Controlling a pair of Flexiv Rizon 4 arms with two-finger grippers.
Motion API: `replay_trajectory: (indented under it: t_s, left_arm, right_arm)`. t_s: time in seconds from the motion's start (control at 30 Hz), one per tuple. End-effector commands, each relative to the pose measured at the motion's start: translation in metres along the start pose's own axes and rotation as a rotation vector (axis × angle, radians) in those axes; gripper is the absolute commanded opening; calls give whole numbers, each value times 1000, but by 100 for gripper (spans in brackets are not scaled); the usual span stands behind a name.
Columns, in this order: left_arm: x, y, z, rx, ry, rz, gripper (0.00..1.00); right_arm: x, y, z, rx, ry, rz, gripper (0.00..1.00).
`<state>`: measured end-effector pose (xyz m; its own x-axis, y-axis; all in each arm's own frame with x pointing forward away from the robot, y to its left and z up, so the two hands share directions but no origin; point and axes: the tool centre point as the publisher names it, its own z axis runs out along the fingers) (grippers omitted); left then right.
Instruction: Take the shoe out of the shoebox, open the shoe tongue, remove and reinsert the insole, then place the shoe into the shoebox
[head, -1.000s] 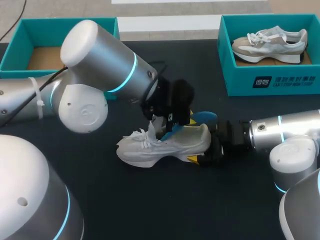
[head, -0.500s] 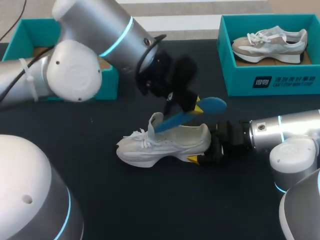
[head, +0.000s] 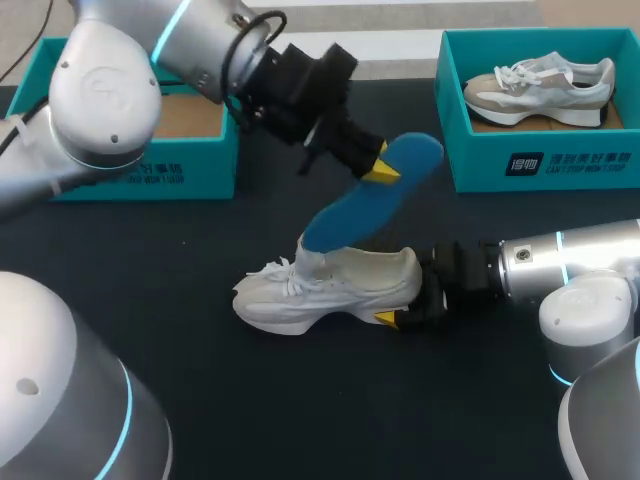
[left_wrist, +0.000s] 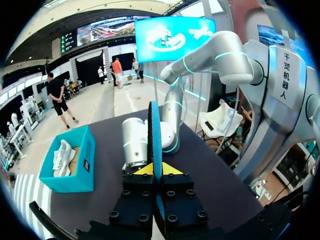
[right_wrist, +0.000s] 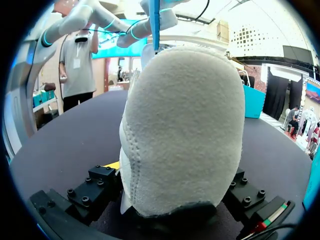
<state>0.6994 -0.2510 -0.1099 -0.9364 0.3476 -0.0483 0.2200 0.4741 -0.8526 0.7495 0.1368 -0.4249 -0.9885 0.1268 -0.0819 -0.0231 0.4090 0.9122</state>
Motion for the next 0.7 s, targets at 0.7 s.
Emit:
replay_trajectory:
  t_s: [0.7]
  left_arm:
    - [6,3,-42,203,-70,-149,0]
  right_arm:
    - [0,-2,3,5,-1,0,0]
